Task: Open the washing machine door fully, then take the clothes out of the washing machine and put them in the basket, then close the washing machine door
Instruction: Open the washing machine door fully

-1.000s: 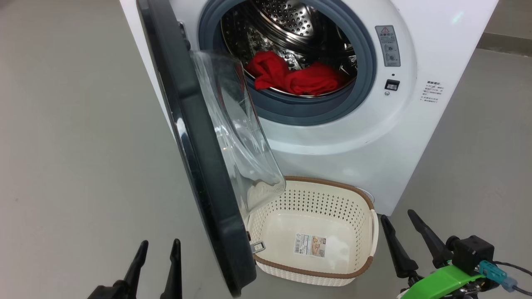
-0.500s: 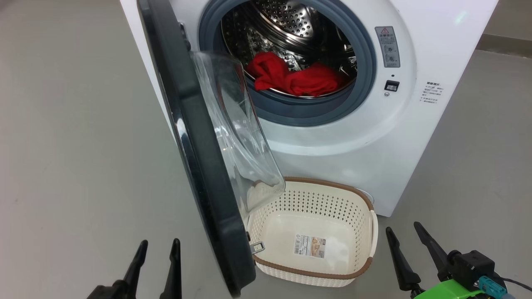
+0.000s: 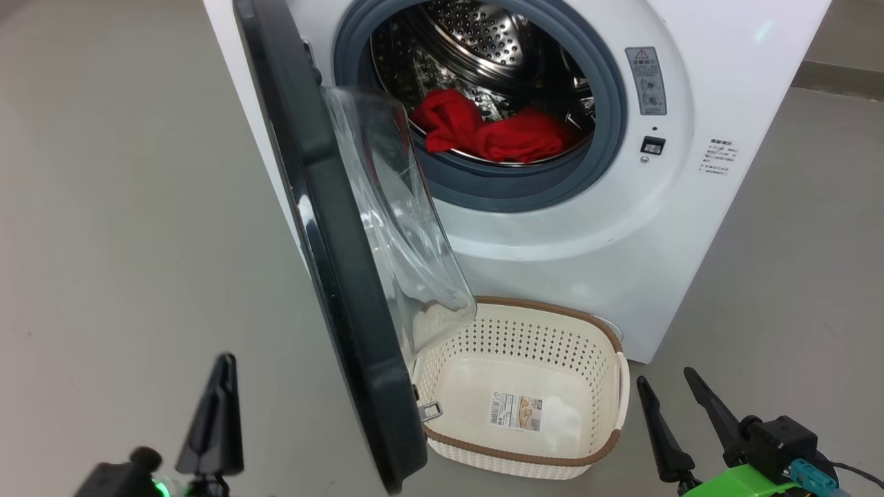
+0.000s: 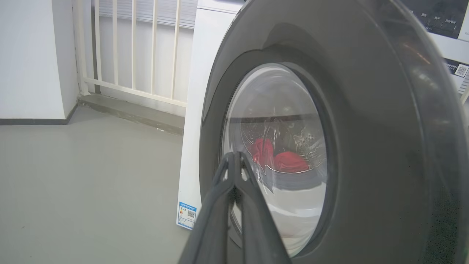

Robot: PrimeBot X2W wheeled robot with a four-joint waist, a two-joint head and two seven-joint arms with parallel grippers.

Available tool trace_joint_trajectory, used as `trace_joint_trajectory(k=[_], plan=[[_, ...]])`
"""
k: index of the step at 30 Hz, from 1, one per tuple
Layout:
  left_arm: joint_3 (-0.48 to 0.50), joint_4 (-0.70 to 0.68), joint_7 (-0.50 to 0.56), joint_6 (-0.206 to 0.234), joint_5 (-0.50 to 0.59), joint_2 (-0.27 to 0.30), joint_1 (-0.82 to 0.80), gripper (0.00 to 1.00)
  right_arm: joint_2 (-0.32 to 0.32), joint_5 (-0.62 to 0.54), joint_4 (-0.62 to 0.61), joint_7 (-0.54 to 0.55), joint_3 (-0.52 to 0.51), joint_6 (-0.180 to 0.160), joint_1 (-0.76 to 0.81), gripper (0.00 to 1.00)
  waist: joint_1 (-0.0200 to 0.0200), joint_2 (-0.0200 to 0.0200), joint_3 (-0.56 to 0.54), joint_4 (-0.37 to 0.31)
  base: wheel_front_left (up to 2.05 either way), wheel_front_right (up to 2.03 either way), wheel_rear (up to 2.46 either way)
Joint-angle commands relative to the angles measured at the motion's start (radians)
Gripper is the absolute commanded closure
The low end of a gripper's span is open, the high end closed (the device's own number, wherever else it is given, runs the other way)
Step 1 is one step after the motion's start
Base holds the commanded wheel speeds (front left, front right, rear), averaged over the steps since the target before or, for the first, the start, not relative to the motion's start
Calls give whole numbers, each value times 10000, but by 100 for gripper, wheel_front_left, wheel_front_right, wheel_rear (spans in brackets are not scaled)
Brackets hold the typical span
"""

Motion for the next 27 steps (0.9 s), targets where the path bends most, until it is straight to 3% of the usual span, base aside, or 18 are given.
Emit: trace_joint_trajectory(k=[1,7,15,22,27], plan=[[436,-772,-122,30,-58,72,-405,100,-66,-75,-287,-133,162,65,-115,0,0,0,-6,13,0,0,0],[133,-3121,-122,101,141,72,-644,100,-53,-39,-337,-133,254,65,-110,0,0,0,-12,22,0,0,0],[-2168,-4381,-122,-43,115,72,-480,100,-65,-25,-402,-133,324,65,-127,0,0,0,-5,-23,0,0,0],[-3990,-2632,-122,-421,-761,72,-16,100,-46,5,-395,-133,391,65,-165,0,0,0,48,-73,0,0,0],[-4254,-899,-122,-501,-1454,72,-135,100,-36,26,-362,-133,476,65,-185,0,0,0,57,-108,0,0,0]])
